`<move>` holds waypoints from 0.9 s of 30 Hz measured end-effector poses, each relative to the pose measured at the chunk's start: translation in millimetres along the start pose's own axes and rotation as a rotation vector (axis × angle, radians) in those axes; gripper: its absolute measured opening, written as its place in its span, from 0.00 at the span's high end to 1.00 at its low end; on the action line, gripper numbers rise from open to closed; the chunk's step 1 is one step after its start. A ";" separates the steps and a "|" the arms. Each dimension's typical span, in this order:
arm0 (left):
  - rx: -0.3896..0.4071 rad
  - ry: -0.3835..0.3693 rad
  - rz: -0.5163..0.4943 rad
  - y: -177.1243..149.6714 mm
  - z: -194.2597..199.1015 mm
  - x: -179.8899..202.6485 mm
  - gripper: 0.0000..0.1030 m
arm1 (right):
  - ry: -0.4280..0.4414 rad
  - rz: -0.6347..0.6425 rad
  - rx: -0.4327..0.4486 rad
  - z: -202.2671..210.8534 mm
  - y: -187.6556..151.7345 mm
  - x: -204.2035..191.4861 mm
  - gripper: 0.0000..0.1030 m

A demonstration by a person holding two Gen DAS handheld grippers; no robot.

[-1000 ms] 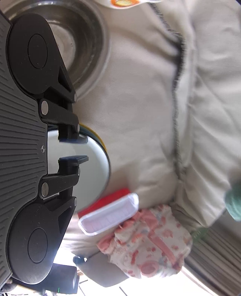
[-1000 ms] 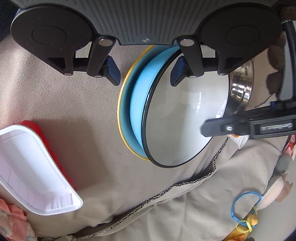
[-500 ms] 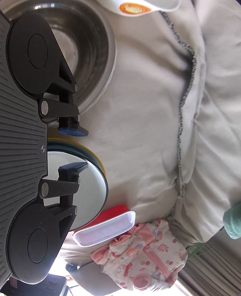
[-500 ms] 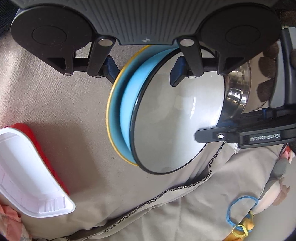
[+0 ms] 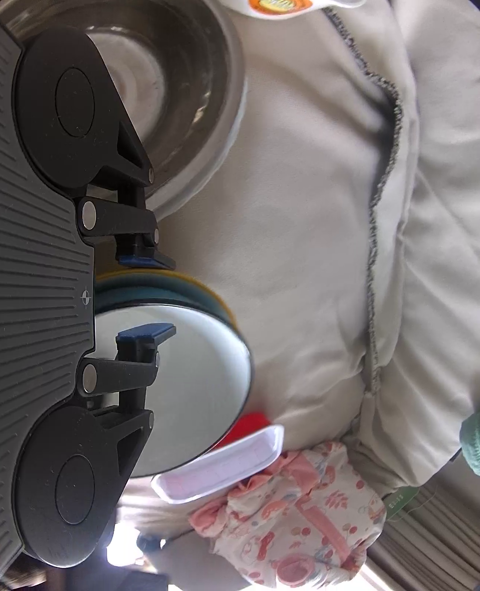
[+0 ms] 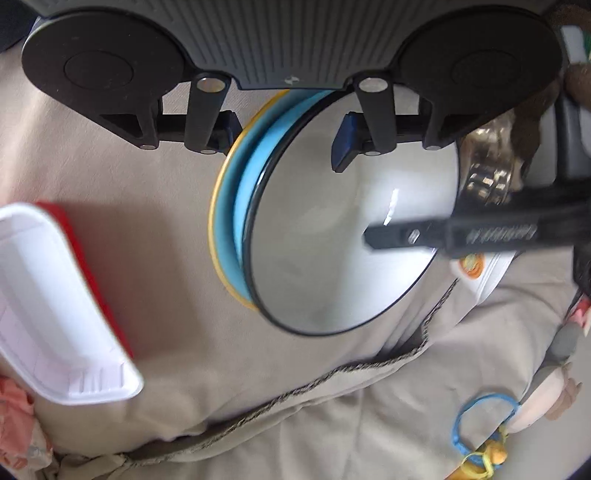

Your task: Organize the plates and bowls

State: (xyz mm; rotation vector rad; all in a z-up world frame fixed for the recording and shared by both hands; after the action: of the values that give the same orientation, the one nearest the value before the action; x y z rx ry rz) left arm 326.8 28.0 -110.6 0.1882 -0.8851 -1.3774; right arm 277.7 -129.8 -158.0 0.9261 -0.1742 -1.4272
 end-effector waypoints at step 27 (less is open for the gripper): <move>0.420 0.065 0.257 73.6 151.2 -97.7 0.75 | -0.222 0.354 0.317 57.4 102.9 -94.5 0.48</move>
State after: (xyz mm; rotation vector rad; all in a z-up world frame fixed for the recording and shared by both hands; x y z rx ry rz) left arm 292.9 188.9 -6.8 0.4224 -1.0964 -0.9323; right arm 302.5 -84.1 -16.2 0.9347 -0.7127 -1.1851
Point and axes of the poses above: each gripper's, at about its wrist camera, not at the fingertips, and z roughly against the way its jaws point, x to its right, y to its top, the point moved 8 cm from there along -z, roughly the way its jaws point, and after that the axes turned 13 degrees about x, right-handed, at the moved point
